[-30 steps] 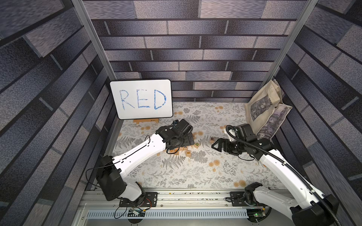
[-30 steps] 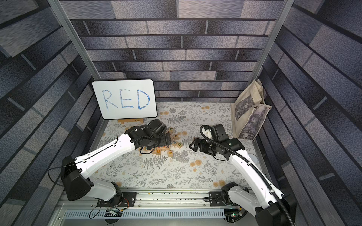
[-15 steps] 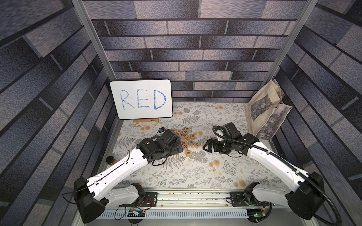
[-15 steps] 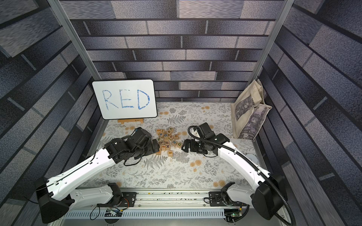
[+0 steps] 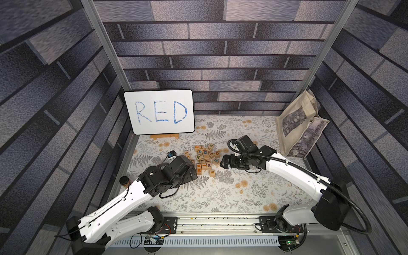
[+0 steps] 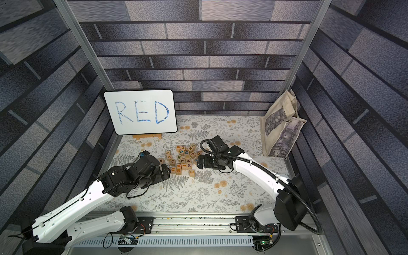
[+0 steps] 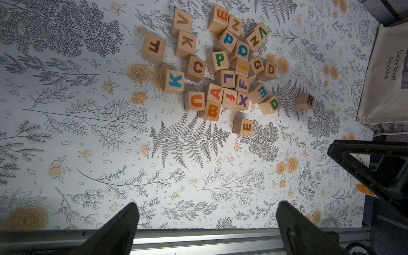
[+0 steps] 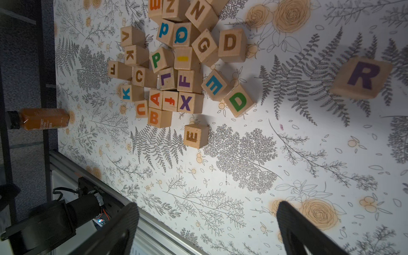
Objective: Assemble the uppercase word "red" with letter blocks
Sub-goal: Pick up the letter block from the center of the board.
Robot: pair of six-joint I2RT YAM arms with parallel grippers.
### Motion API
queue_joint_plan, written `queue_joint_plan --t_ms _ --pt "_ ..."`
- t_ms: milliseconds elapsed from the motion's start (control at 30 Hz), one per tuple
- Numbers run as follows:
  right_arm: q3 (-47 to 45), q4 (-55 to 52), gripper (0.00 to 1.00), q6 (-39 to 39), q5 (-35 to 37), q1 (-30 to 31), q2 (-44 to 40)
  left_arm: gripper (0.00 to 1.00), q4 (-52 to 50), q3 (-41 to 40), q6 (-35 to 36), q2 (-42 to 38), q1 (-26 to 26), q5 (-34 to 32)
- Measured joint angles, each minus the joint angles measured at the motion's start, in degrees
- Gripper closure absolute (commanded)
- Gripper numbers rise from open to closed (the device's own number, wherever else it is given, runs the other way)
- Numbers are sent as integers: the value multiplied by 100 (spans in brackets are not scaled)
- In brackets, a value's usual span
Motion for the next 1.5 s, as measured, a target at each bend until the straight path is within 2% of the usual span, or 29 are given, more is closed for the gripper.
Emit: queue_joint_plan --t_ms 367,567,767,1133,1333,1500 --pt "487 94 1 275 520 612 817 0 -531 -157 -315 -605 -107 -146" --pt "835 22 15 492 802 852 1290 0 -734 -162 -385 -754 -146 -149" --pt "1121 -144 24 660 1003 1012 1740 0 -909 -166 -472 -925 -149 -155" --pt "1596 -479 39 916 1069 1220 2415 0 -1211 -166 -551 -1246 -153 -280" --pt "1766 -721 43 1029 1088 1290 2741 0 -1331 -166 -614 -1320 -153 -284" --pt "1926 -848 52 1139 1095 1316 2992 0 -1399 -166 -632 -1410 -153 -297"
